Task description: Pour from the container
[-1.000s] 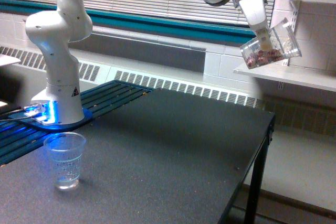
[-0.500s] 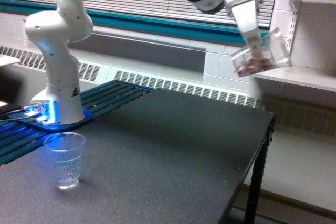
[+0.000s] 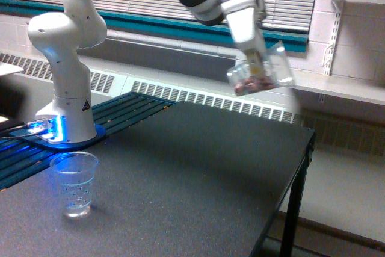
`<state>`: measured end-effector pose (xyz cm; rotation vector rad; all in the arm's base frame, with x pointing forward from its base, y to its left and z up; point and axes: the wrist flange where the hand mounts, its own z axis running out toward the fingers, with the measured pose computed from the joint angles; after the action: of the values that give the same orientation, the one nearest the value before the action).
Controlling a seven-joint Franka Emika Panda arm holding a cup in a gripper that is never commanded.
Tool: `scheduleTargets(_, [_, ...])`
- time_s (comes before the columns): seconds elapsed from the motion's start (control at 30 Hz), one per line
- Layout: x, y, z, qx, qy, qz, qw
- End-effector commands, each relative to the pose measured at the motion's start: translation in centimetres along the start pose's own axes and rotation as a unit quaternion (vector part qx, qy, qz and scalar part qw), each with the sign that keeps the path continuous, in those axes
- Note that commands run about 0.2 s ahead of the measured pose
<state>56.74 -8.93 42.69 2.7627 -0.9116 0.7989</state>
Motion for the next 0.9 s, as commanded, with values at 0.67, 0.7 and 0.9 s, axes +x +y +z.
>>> scheduleTargets(0.67, [-7.6, 15.6, 1.5, -0.076, -0.024, 0.124, 0.9891])
scheduleTargets(0.7, [-8.1, 16.1, 1.7, -0.079, -0.030, 0.126, 0.9883])
scheduleTargets(0.9, [-10.4, 18.9, 2.4, -0.102, -0.052, 0.142, 0.9832])
